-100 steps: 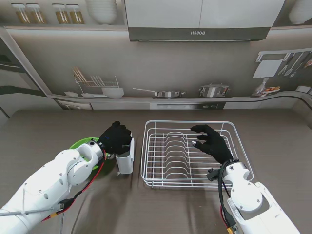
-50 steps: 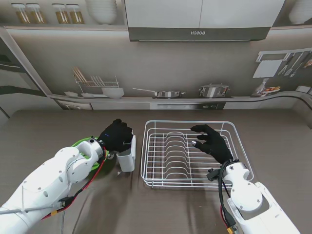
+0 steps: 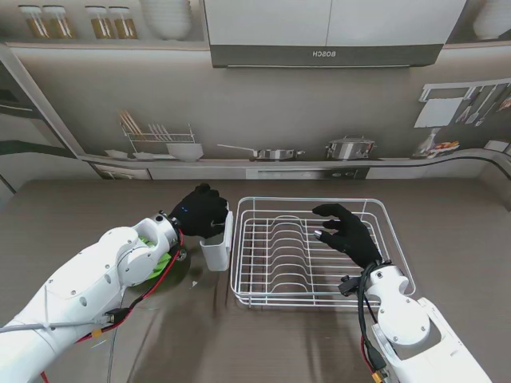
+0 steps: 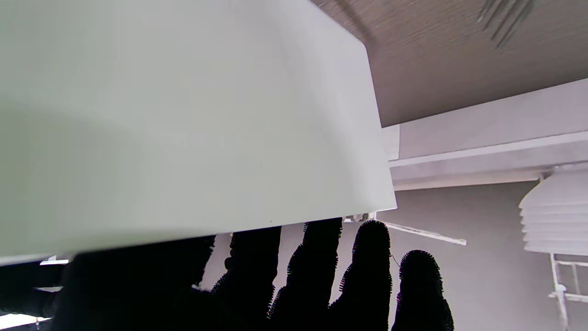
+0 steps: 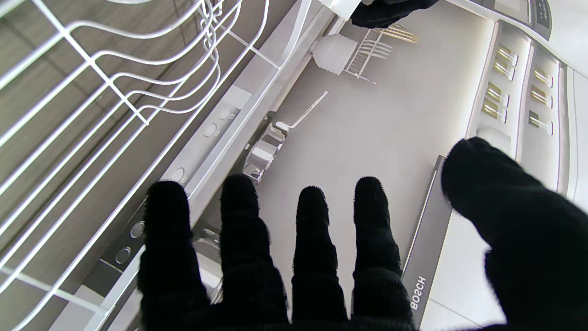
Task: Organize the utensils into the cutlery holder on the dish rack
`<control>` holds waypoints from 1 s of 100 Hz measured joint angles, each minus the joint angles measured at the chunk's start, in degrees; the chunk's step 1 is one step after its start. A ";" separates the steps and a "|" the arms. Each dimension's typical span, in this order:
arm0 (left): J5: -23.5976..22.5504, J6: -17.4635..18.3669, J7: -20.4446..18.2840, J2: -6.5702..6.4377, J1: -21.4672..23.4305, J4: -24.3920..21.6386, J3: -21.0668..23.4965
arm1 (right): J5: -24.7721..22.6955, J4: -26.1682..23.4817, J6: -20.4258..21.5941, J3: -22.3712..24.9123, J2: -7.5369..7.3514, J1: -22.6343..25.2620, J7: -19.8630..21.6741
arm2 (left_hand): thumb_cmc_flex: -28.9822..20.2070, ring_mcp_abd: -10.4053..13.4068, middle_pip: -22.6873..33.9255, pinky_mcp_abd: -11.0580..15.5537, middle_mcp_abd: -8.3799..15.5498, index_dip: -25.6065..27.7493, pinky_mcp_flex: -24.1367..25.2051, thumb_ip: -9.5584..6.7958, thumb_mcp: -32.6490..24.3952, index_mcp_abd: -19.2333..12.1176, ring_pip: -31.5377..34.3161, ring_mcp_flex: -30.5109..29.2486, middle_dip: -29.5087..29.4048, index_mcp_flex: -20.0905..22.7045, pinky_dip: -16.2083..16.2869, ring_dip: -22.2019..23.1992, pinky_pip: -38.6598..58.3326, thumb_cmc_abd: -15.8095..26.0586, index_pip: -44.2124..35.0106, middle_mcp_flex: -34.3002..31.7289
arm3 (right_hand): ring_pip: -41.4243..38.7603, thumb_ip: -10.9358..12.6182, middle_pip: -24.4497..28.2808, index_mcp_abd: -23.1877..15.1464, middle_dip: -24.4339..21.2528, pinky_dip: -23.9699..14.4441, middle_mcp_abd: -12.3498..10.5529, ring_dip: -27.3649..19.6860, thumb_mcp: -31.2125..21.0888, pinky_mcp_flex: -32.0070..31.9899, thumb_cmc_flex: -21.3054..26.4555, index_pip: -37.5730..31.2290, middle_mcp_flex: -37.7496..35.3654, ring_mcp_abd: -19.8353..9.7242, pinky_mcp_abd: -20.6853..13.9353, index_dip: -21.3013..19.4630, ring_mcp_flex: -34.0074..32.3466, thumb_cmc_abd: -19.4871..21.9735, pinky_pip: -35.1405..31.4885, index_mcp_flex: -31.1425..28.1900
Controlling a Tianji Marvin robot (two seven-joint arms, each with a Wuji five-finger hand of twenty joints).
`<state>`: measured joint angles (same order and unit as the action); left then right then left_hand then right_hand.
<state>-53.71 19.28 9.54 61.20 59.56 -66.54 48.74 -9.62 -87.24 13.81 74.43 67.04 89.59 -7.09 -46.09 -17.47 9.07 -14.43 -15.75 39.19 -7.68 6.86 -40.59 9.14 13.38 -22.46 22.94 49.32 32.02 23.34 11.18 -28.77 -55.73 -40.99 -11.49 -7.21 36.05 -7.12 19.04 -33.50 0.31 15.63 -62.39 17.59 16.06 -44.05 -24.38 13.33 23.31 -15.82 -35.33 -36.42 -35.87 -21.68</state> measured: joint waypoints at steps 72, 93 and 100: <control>2.37 -0.47 0.58 0.95 -2.64 2.70 -4.31 | 0.05 0.02 0.00 0.09 0.02 -0.04 -0.01 | -0.01 0.00 0.16 0.00 0.01 0.04 0.00 0.00 -0.01 0.04 0.00 0.00 0.01 0.00 0.01 0.00 0.00 0.01 -0.01 -0.02 | 0.00 0.00 0.00 0.01 0.00 -0.02 0.02 0.00 0.00 0.00 0.00 0.00 0.00 0.00 0.00 0.00 0.00 0.00 0.00 0.00; 2.82 -0.88 0.56 1.05 -2.37 2.96 -4.82 | 0.08 0.01 0.00 0.09 0.02 -0.04 0.01 | -0.49 0.00 0.23 0.00 0.01 0.05 0.00 0.00 -0.01 0.20 0.00 0.00 0.00 0.00 0.01 0.00 0.00 0.01 -0.01 -0.02 | 0.00 0.00 0.00 0.01 0.00 -0.02 0.02 0.00 0.00 0.00 0.00 0.00 0.00 0.00 0.00 0.00 0.00 0.00 0.00 -0.01; 2.95 -0.97 0.54 1.09 -2.26 3.07 -4.91 | 0.08 0.01 0.00 0.09 0.02 -0.03 0.00 | -0.51 0.00 0.36 0.00 0.01 0.05 0.00 0.00 -0.01 0.31 0.00 0.00 0.01 0.00 0.01 0.00 0.00 0.01 -0.01 -0.02 | 0.00 0.00 0.00 0.01 0.00 -0.03 0.02 0.00 0.00 0.00 0.00 0.00 0.00 0.00 0.00 0.00 0.00 0.00 0.00 -0.01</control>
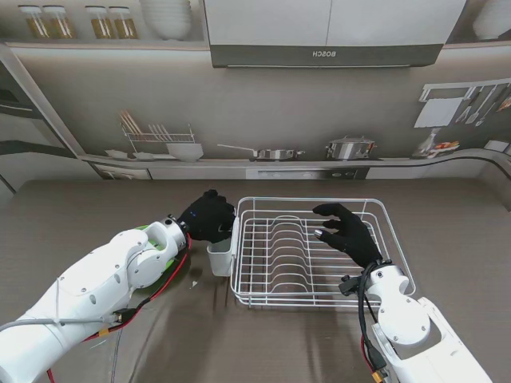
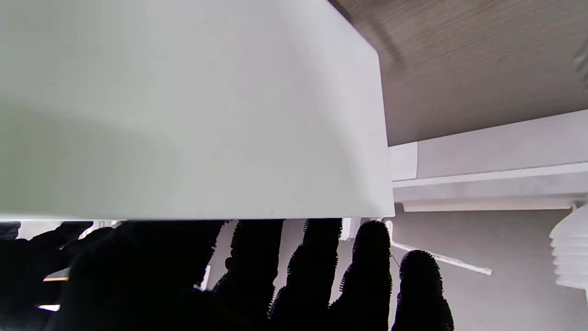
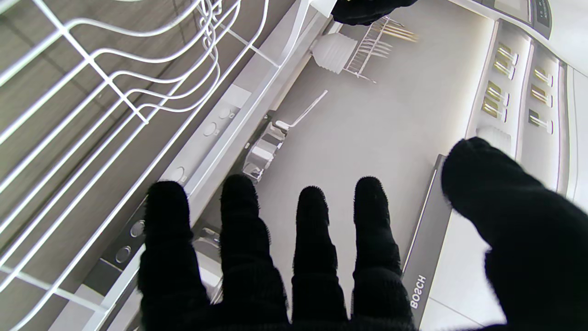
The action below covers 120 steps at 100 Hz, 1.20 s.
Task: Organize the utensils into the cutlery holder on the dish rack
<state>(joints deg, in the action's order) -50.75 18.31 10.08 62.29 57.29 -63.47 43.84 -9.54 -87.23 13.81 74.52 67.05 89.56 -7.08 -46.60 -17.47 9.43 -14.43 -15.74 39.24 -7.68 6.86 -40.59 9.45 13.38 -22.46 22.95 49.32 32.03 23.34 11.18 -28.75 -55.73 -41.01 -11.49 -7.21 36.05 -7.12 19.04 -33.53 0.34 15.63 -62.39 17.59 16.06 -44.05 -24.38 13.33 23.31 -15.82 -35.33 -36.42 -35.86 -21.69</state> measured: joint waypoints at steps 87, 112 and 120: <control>-1.88 -1.74 -2.52 -0.63 3.49 -3.33 3.22 | 0.24 -0.06 -0.03 -0.02 0.00 0.07 0.01 | -1.79 -0.53 -0.66 0.00 -0.20 -4.87 0.07 -0.06 8.08 -0.25 0.00 0.00 -0.43 0.08 0.00 0.00 0.00 1.52 12.80 -0.01 | 0.00 0.00 0.00 0.00 0.00 -0.09 0.05 0.00 0.00 0.00 0.00 0.00 0.00 0.00 0.00 0.00 0.00 0.01 0.00 -0.04; -2.53 -1.73 -3.12 -0.82 4.67 -4.48 4.93 | 0.32 -0.06 -0.03 -0.01 0.01 0.08 0.03 | 1.01 -0.65 -0.87 0.00 -0.27 -5.72 0.65 -1.24 9.18 2.37 0.01 0.00 -0.45 -0.40 0.00 0.00 0.00 5.63 29.08 0.04 | 0.00 0.00 0.00 0.01 0.00 -0.58 0.07 0.00 0.00 0.02 0.00 0.00 0.00 0.00 0.00 0.00 0.00 0.01 0.00 -0.05; -2.69 -1.68 -3.16 -0.90 4.99 -4.83 5.40 | 0.34 -0.06 -0.04 0.00 0.01 0.08 0.03 | 3.26 -0.73 -1.13 0.00 -0.29 -8.06 0.68 -2.07 8.62 3.66 0.01 0.00 -0.48 -1.27 0.00 0.00 0.00 6.99 34.98 0.19 | 0.00 0.00 0.00 0.07 0.00 -0.60 0.07 0.00 0.00 0.02 0.00 0.00 0.00 0.00 0.00 0.00 0.00 0.01 0.00 -0.05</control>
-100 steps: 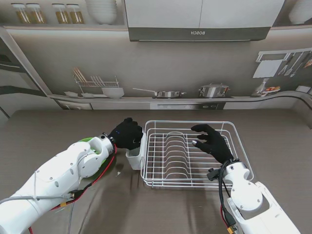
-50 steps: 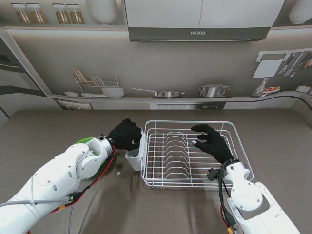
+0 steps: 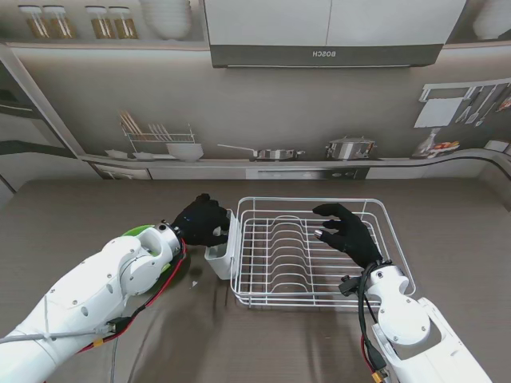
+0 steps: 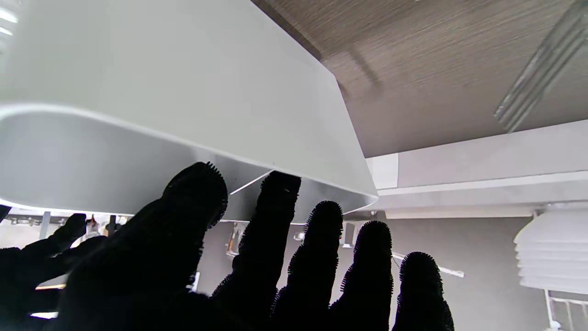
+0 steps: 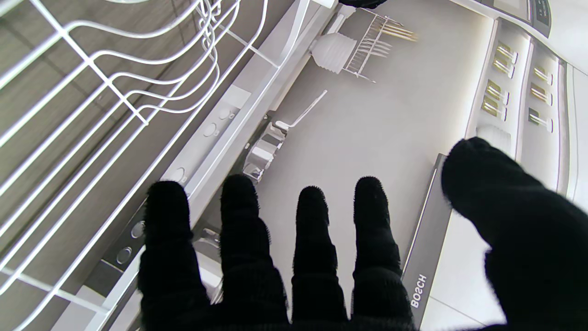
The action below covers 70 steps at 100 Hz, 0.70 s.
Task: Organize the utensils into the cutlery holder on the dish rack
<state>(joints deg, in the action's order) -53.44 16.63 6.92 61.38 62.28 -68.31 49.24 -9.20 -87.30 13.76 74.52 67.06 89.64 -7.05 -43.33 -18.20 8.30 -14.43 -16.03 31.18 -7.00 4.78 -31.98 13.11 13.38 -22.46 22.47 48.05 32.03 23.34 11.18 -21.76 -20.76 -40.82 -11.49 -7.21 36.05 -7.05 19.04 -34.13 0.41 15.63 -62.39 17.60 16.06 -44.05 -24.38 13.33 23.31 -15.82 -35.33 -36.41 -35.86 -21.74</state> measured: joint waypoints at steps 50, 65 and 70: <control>-1.29 0.46 -0.43 -0.33 0.90 -1.15 1.72 | 0.11 0.00 -0.03 0.00 0.01 -0.01 0.03 | 2.25 -0.41 -0.30 0.00 -0.01 -5.59 0.03 -1.11 1.47 2.06 -0.18 0.04 -0.07 -4.33 0.00 0.00 0.00 0.45 8.04 0.95 | 0.00 0.00 0.00 0.41 0.00 -0.02 0.03 0.00 0.00 0.01 0.00 0.00 0.00 0.00 0.00 0.00 0.00 0.01 0.00 0.00; -2.11 0.71 -1.29 -0.52 1.98 -2.67 3.42 | 0.13 -0.01 -0.03 0.00 0.01 -0.01 0.05 | 2.28 -0.42 -0.32 0.00 -0.01 -6.29 0.04 -1.11 1.80 2.13 -0.18 0.04 -0.07 -4.64 0.00 0.00 0.00 0.45 8.33 0.96 | 0.00 0.00 -0.02 0.42 0.07 -0.02 0.04 0.00 0.00 0.01 0.00 0.00 -0.64 0.00 0.00 0.00 0.00 0.01 0.00 -0.01; -2.53 0.79 -1.64 -0.61 2.37 -3.25 4.06 | 0.15 -0.01 -0.03 0.00 0.00 -0.01 0.07 | 2.28 -0.42 -0.33 0.00 -0.01 -6.44 0.04 -1.11 1.82 2.15 -0.18 0.04 -0.40 -4.89 0.00 0.00 0.00 0.45 8.52 0.96 | 0.00 0.00 -0.02 0.43 0.07 -0.03 0.04 0.00 0.00 0.01 0.00 0.00 -0.64 0.00 0.00 0.00 0.00 0.01 0.00 -0.01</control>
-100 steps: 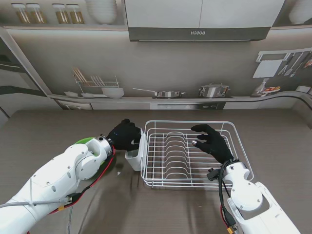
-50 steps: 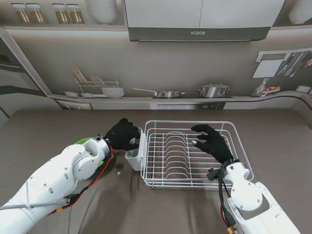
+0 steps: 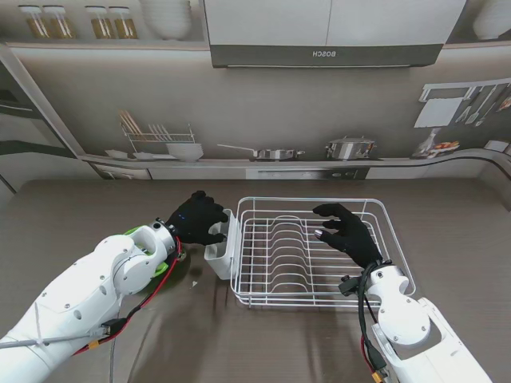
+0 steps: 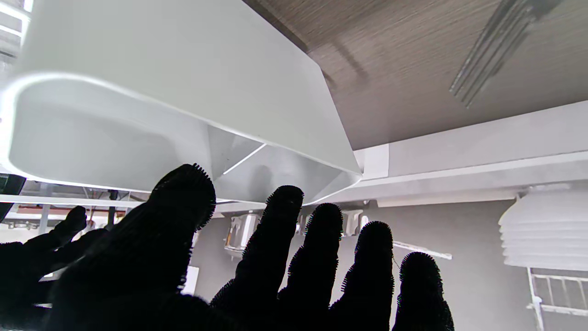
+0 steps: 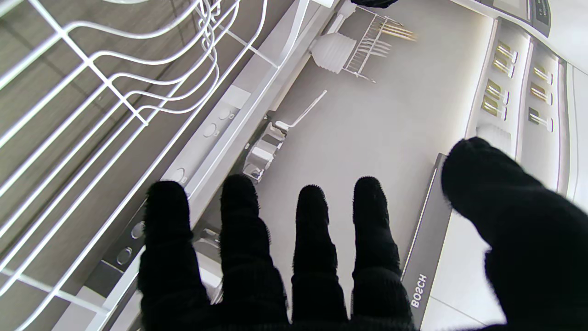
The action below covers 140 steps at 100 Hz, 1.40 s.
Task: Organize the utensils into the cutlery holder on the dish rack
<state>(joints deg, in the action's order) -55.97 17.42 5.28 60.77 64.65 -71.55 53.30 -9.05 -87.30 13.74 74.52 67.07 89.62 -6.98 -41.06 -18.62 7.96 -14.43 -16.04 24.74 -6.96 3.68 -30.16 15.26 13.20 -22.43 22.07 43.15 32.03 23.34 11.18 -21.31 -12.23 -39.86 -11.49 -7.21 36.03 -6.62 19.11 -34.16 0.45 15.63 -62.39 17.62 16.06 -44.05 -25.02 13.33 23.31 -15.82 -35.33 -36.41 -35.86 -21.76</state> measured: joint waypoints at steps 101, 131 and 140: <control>-2.56 -0.05 -6.12 -1.65 5.10 -1.57 13.36 | 0.15 -0.03 -0.09 -0.05 -0.01 0.08 0.09 | -0.93 -0.01 -1.04 0.00 -0.21 -5.16 0.66 0.21 1.38 2.06 -0.12 0.02 -0.80 -2.95 0.00 0.00 0.00 1.80 3.29 0.74 | 0.01 0.00 0.01 0.09 0.00 -0.05 0.12 0.00 0.03 0.01 0.00 -0.06 -0.62 0.00 0.00 0.00 0.00 0.92 0.00 -0.66; -1.15 -0.21 -8.21 -2.15 3.31 1.64 12.46 | 0.53 -0.01 -0.28 -0.04 0.00 0.07 0.19 | -0.86 0.01 -1.44 0.00 -0.23 -6.48 1.39 0.21 0.65 2.50 -0.77 0.68 -1.56 -3.75 0.00 0.00 0.00 1.80 3.86 1.41 | 0.01 0.00 0.01 0.09 0.01 -0.05 0.12 0.00 0.02 0.01 0.00 -0.06 -0.63 0.00 0.00 0.00 0.00 1.30 0.00 -0.66; -1.02 -0.21 -8.22 -2.23 2.84 2.37 11.88 | 0.54 -0.01 -0.43 -0.06 0.00 0.06 0.20 | -0.86 0.05 -1.46 0.00 -0.23 -6.79 1.43 0.21 0.55 2.50 -0.78 0.76 -2.07 -3.98 0.00 0.00 0.00 1.80 4.12 1.41 | 0.01 0.00 0.01 0.09 0.01 -0.06 0.12 0.00 0.02 0.01 0.00 -0.06 -0.63 0.00 0.00 0.00 0.00 1.32 0.00 -0.66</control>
<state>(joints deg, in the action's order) -57.00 17.21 -2.94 58.54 67.49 -69.18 65.19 -8.51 -87.31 13.31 74.46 67.07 89.69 -6.78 -41.92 -18.57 6.50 -14.43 -16.28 17.95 -5.53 3.88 -29.61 17.76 12.42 -21.67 20.00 39.17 32.03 23.34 11.18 -19.51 -8.11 -38.45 -11.48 -7.21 36.04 -6.53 19.12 -34.21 0.57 15.63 -62.36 17.63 16.06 -44.11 -25.65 13.33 23.31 -15.82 -35.33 -35.08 -35.86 -22.41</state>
